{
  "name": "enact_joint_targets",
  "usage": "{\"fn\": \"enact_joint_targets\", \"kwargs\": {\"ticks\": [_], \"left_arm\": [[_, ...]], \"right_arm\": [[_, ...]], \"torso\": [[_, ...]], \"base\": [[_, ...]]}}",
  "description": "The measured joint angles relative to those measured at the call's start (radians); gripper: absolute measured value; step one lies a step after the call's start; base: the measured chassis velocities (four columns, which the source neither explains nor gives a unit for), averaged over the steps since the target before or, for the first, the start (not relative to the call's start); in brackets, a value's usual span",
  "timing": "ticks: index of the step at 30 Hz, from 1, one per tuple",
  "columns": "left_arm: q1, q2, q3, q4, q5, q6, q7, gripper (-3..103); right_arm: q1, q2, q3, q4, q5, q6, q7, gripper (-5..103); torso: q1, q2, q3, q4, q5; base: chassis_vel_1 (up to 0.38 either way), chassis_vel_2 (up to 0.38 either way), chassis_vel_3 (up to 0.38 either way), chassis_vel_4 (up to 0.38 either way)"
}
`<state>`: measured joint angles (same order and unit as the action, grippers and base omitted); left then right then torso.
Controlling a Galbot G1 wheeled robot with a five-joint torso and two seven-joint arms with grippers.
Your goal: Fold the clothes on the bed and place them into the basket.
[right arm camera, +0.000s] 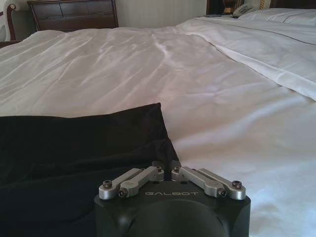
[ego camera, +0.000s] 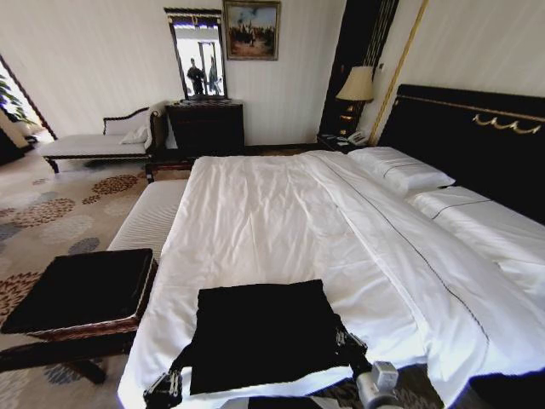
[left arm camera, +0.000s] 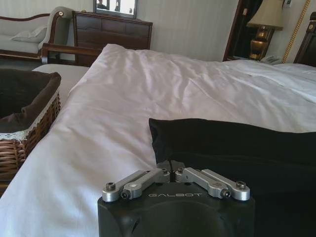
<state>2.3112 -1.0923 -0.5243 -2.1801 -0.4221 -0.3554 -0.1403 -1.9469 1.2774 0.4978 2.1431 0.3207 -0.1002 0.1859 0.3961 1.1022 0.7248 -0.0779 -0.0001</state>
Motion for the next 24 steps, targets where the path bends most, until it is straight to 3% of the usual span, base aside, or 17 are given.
{"fn": "enact_joint_targets", "kwargs": {"ticks": [5, 6, 7, 8, 10, 14, 16, 19, 20, 21, 22, 24], "left_arm": [[0.002, 0.002, 0.004, 0.004, 0.003, 0.004, 0.003, -1], [0.005, 0.003, 0.006, 0.004, 0.006, 0.008, 0.006, 4], [0.007, 0.003, 0.007, 0.004, 0.013, 0.012, 0.006, 10], [0.011, 0.003, 0.007, 0.003, 0.018, 0.013, 0.007, 15], [0.017, 0.003, 0.006, 0.001, 0.021, 0.014, 0.006, 15], [0.052, 0.002, 0.002, -0.004, 0.047, -0.002, 0.005, 36], [0.054, 0.001, 0.002, -0.004, 0.051, -0.005, 0.003, 36], [0.047, -0.022, -0.015, -0.021, 0.03, -0.007, -0.011, 53], [0.041, -0.025, -0.022, -0.027, 0.02, -0.003, -0.013, 58], [0.041, -0.025, -0.022, -0.027, 0.02, -0.003, -0.013, 58], [0.02, -0.03, -0.041, -0.04, -0.008, 0.015, -0.016, 64], [-0.019, -0.031, -0.061, -0.043, -0.038, 0.042, -0.021, 69]], "right_arm": [[-0.01, 0.001, 0.0, 0.001, -0.005, -0.001, -0.012, 1], [-0.016, -0.001, -0.001, 0.0, -0.016, -0.001, -0.016, 1], [-0.024, -0.003, -0.004, -0.007, -0.037, 0.004, -0.02, 11], [-0.029, -0.003, -0.006, -0.01, -0.047, 0.01, -0.022, 11], [-0.033, -0.002, -0.007, -0.01, -0.05, 0.014, -0.022, 16], [-0.043, 0.008, -0.01, -0.022, -0.051, 0.069, -0.01, 38], [-0.043, 0.01, -0.009, -0.023, -0.049, 0.077, -0.008, 38], [-0.033, 0.02, 0.024, 0.001, 0.023, 0.104, 0.015, 54], [-0.03, 0.02, 0.032, 0.009, 0.038, 0.104, 0.019, 54], [-0.03, 0.02, 0.032, 0.009, 0.038, 0.104, 0.019, 54], [-0.015, 0.017, 0.054, 0.026, 0.074, 0.103, 0.025, 65], [0.009, 0.006, 0.079, 0.044, 0.121, 0.086, 0.035, 71]], "torso": [[0.0, 0.0, 0.0, 0.0001, 0.0001], [0.0, 0.0, 0.0, 0.0, 0.0001], [0.0, 0.0, 0.0, 0.0, 0.0001], [0.0, 0.0, 0.0, 0.0, 0.0001], [0.0, 0.0, 0.0, 0.0, 0.0], [0.0, 0.0, 0.0, 0.0, 0.0002], [0.0, 0.0, 0.0, 0.0, 0.0001], [0.0, 0.0, 0.0, 0.0002, 0.0002], [0.0, 0.0, 0.0, 0.0002, 0.0002], [0.0, 0.0, 0.0, 0.0002, 0.0002], [0.0, 0.0, 0.0, 0.0, 0.0002], [0.0, 0.0, 0.0, 0.0001, 0.0002]], "base": [[0.0, 0.0, 0.0, 0.0], [0.0, 0.0, 0.0, 0.0], [0.0, 0.0, 0.0, 0.0], [0.0, 0.0, 0.0, 0.0], [0.0, 0.0, 0.0, 0.0], [0.0, 0.0, 0.0, 0.0], [0.0, 0.0, 0.0, 0.0], [0.0, 0.0, 0.0, 0.0], [0.0, 0.0, 0.0, 0.0], [0.0, 0.0, 0.0, 0.0], [0.0, 0.0, 0.0, 0.0], [0.0, 0.0, 0.0, 0.0]]}}
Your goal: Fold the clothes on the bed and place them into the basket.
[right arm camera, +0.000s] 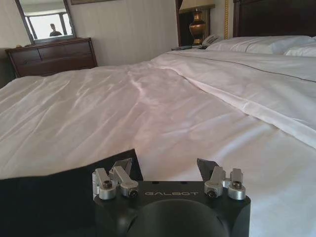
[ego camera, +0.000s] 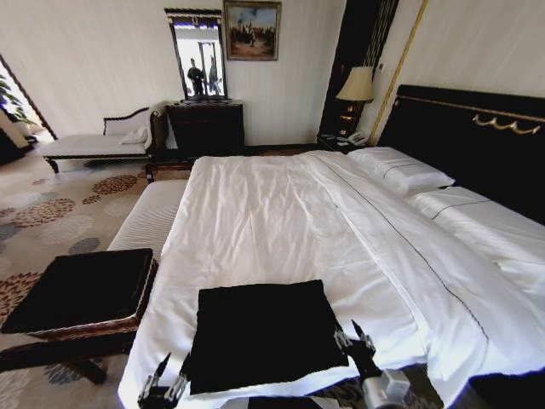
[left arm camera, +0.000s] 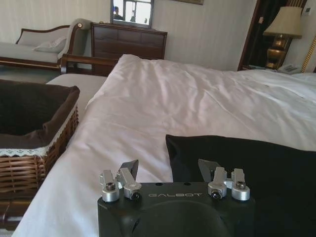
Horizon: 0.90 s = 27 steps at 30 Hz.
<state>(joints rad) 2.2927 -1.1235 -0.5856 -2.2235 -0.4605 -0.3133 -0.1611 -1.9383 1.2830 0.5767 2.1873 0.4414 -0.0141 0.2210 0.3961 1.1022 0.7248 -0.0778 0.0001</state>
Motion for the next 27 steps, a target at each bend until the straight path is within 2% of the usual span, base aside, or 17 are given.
{"fn": "enact_joint_targets", "kwargs": {"ticks": [1, 2, 3, 4, 5, 6, 7, 8, 9, 11, 12, 14, 16, 21, 22, 23, 27], "left_arm": [[-0.022, 0.0, -0.009, 0.001, -0.012, 0.014, -0.002, 74], [-0.022, 0.0, -0.009, 0.001, -0.012, 0.014, -0.002, 74], [-0.051, 0.001, -0.019, 0.004, -0.028, 0.03, -0.003, 80], [-0.113, 0.004, -0.032, 0.014, -0.065, 0.07, -0.006, 85], [-0.148, 0.005, -0.036, 0.02, -0.086, 0.094, -0.009, 85], [-0.202, 0.005, -0.037, 0.032, -0.118, 0.133, -0.014, 90], [-0.202, 0.005, -0.037, 0.032, -0.118, 0.133, -0.014, 90], [-0.231, 0.005, -0.036, 0.04, -0.134, 0.153, -0.018, 96], [-0.308, 0.008, -0.021, 0.066, -0.173, 0.205, -0.036, 98], [-0.394, 0.012, 0.011, 0.095, -0.225, 0.265, -0.061, 100], [-0.394, 0.012, 0.011, 0.095, -0.225, 0.265, -0.061, 100], [-0.449, 0.013, 0.039, 0.111, -0.258, 0.301, -0.075, 100], [-0.552, 0.024, 0.095, 0.149, -0.315, 0.358, -0.091, 100], [-0.651, 0.036, 0.143, 0.201, -0.361, 0.387, -0.097, 100], [-0.701, 0.041, 0.164, 0.228, -0.394, 0.402, -0.104, 102], [-0.733, 0.043, 0.178, 0.247, -0.421, 0.415, -0.113, 100], [-0.789, 0.047, 0.212, 0.296, -0.475, 0.447, -0.128, 99]], "right_arm": [[0.012, -0.008, 0.011, 0.008, 0.023, -0.011, 0.004, 76], [0.012, -0.008, 0.011, 0.008, 0.023, -0.011, 0.004, 76], [0.022, -0.014, 0.02, 0.013, 0.04, -0.023, 0.007, 76], [0.05, -0.035, 0.04, 0.017, 0.073, -0.045, 0.012, 86], [0.064, -0.043, 0.047, 0.017, 0.086, -0.054, 0.013, 86], [0.085, -0.059, 0.053, 0.011, 0.103, -0.065, 0.015, 92], [0.085, -0.059, 0.053, 0.011, 0.103, -0.065, 0.015, 92], [0.097, -0.066, 0.054, 0.007, 0.112, -0.071, 0.017, 96], [0.132, -0.083, 0.053, -0.006, 0.129, -0.087, 0.02, 99], [0.173, -0.092, 0.045, -0.022, 0.139, -0.101, 0.022, 100], [0.173, -0.092, 0.045, -0.022, 0.139, -0.101, 0.022, 100], [0.197, -0.093, 0.039, -0.029, 0.144, -0.109, 0.023, 100], [0.219, -0.094, 0.033, -0.034, 0.148, -0.119, 0.024, 100], [0.225, -0.097, 0.031, -0.041, 0.147, -0.122, 0.024, 100], [0.228, -0.097, 0.031, -0.044, 0.147, -0.122, 0.023, 100], [0.229, -0.096, 0.031, -0.045, 0.146, -0.123, 0.023, 100], [0.227, -0.097, 0.036, -0.045, 0.146, -0.124, 0.023, 100]], "torso": [[0.0, 0.0, 0.0, 0.0, -0.0001], [0.0, 0.0, 0.0, 0.0, -0.0001], [0.0, 0.0, 0.0, 0.0, 0.0], [0.0, 0.0, 0.0, 0.0002, 0.0], [0.0, 0.0, 0.0, -0.0001, -0.0001], [0.0, 0.0, 0.0, -0.0001, -0.0002], [0.0, 0.0, 0.0, -0.0001, -0.0002], [0.0, 0.0, 0.0, -0.0001, -0.0001], [0.0, 0.0, 0.0, 0.0, -0.0001], [0.0, 0.0, 0.0, 0.0001, -0.0001], [0.0, 0.0, 0.0, 0.0001, -0.0001], [0.0, 0.0, 0.0, 0.0001, 0.0002], [0.0, 0.0, 0.0, 0.0, 0.0], [0.0, 0.0, 0.0, -0.0003, -0.0001], [0.0, 0.0, 0.0, -0.0003, -0.0001], [0.0, 0.0, 0.0, -0.0002, -0.0001], [0.0, 0.0, 0.0, -0.0001, 0.0]], "base": [[0.0, 0.0, 0.0, 0.0], [0.0, 0.0, 0.0, 0.0], [0.0, 0.0, 0.0, 0.0], [0.0, 0.0, 0.0, 0.0], [0.0, 0.0, 0.0, 0.0], [0.0, 0.0, 0.0, 0.0], [0.0, 0.0, 0.0, 0.0], [0.0, 0.0, 0.0, 0.0], [0.0, 0.0, 0.0, 0.0], [0.0, 0.0, 0.0, 0.0], [0.0, 0.0, 0.0, 0.0], [0.0, 0.0, 0.0, 0.0], [0.0, 0.0, 0.0, 0.0], [0.0, 0.0, 0.0, 0.0], [0.0, 0.0, 0.0, 0.0], [0.0, 0.0, 0.0, 0.0], [0.0, 0.0, 0.0, 0.0]]}}
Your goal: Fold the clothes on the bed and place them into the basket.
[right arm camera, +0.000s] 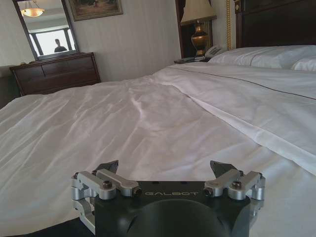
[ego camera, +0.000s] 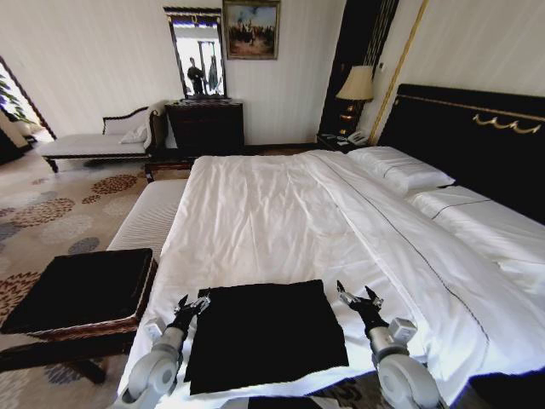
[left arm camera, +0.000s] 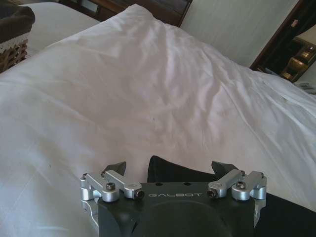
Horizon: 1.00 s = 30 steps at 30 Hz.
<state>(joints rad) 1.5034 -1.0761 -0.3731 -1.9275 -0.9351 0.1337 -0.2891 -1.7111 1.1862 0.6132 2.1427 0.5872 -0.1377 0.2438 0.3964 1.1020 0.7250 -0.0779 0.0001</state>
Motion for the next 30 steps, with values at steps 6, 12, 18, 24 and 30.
{"fn": "enact_joint_targets", "kwargs": {"ticks": [6, 12, 18, 24, 30], "left_arm": [[-0.043, 0.008, 0.022, 0.062, -0.026, 0.014, 0.0, 89], [-0.058, 0.016, 0.03, 0.08, -0.018, 0.014, 0.016, 66], [-0.057, 0.02, 0.04, 0.082, -0.009, 0.012, 0.023, 45], [-0.05, 0.013, 0.045, 0.077, 0.002, 0.006, 0.02, 24], [-0.039, 0.003, 0.039, 0.066, 0.03, -0.007, 0.015, 3]], "right_arm": [[0.0, -0.02, 0.01, 0.003, 0.007, -0.004, 0.002, 100], [0.014, -0.031, 0.006, 0.0, 0.018, -0.016, 0.015, 100], [0.021, -0.042, 0.003, -0.007, 0.025, -0.022, 0.025, 100], [0.028, -0.05, 0.004, -0.013, 0.032, -0.025, 0.028, 100], [0.076, -0.099, -0.013, -0.03, 0.081, -0.052, 0.033, 100]], "torso": [[0.0, 0.0, 0.0, 0.0001, 0.0], [0.0, 0.0, 0.0, 0.0002, 0.0], [0.0, 0.0, 0.0, 0.0001, 0.0], [0.0, 0.0, 0.0, 0.0, -0.0001], [0.0, 0.0, 0.0, -0.0001, -0.0001]], "base": [[0.0, 0.0, 0.0, 0.0], [0.0, 0.0, 0.0, 0.0], [0.0, 0.0, 0.0, 0.0], [0.0, 0.0, 0.0, 0.0], [0.0, 0.0, 0.0, 0.0]]}}
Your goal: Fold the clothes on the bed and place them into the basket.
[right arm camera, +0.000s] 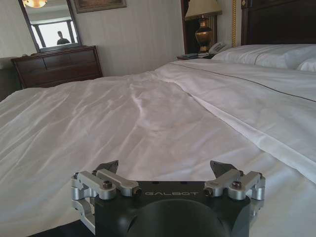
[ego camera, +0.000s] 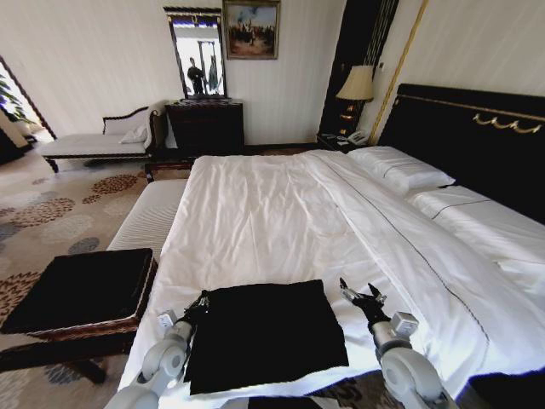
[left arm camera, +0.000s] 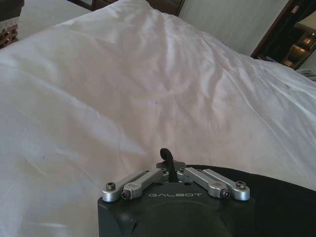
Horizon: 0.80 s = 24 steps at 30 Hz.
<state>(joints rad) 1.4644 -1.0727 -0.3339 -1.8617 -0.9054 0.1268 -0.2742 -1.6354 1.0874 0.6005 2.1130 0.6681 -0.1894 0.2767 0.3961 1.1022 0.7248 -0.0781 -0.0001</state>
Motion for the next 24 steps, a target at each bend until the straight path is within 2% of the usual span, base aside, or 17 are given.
{"fn": "enact_joint_targets", "kwargs": {"ticks": [3, 4, 9, 10, 12, 15, 24], "left_arm": [[0.021, -0.006, -0.009, -0.026, 0.034, -0.012, -0.001, 1], [0.021, -0.006, -0.009, -0.026, 0.034, -0.012, -0.001, 1], [0.056, -0.019, -0.028, -0.078, 0.069, -0.027, -0.004, 1], [0.056, -0.019, -0.028, -0.078, 0.069, -0.027, -0.004, 1], [0.066, -0.024, -0.036, -0.092, 0.078, -0.03, -0.009, 1], [0.081, -0.028, -0.05, -0.111, 0.082, -0.034, -0.01, 1], [0.096, -0.035, -0.052, -0.145, 0.092, -0.042, -0.012, 1]], "right_arm": [[0.066, -0.052, -0.02, -0.027, 0.09, -0.034, 0.008, 100], [0.066, -0.052, -0.02, -0.027, 0.09, -0.034, 0.008, 100], [0.252, -0.115, -0.093, -0.155, 0.355, -0.078, 0.023, 100], [0.252, -0.115, -0.093, -0.155, 0.355, -0.078, 0.023, 100], [0.305, -0.125, -0.117, -0.2, 0.434, -0.097, 0.013, 100], [0.367, -0.134, -0.161, -0.268, 0.48, -0.112, -0.021, 100], [0.407, -0.117, -0.213, -0.371, 0.532, -0.121, -0.033, 100]], "torso": [[0.0, 0.0, 0.0, 0.0002, 0.0001], [0.0, 0.0, 0.0, 0.0002, 0.0001], [0.0, 0.0, 0.0, 0.0005, 0.0003], [0.0, 0.0, 0.0, 0.0005, 0.0003], [0.0, 0.0, 0.0, 0.0003, 0.0], [0.0, 0.0, 0.0, 0.0003, 0.0001], [0.0, 0.0, 0.0, 0.0002, 0.0002]], "base": [[0.0, 0.0, 0.0, 0.0], [0.0, 0.0, 0.0, 0.0], [0.0, 0.0, 0.0, 0.0], [0.0, 0.0, 0.0, 0.0], [0.0, 0.0, 0.0, 0.0], [0.0, 0.0, 0.0, 0.0], [0.0, 0.0, 0.0, 0.0]]}}
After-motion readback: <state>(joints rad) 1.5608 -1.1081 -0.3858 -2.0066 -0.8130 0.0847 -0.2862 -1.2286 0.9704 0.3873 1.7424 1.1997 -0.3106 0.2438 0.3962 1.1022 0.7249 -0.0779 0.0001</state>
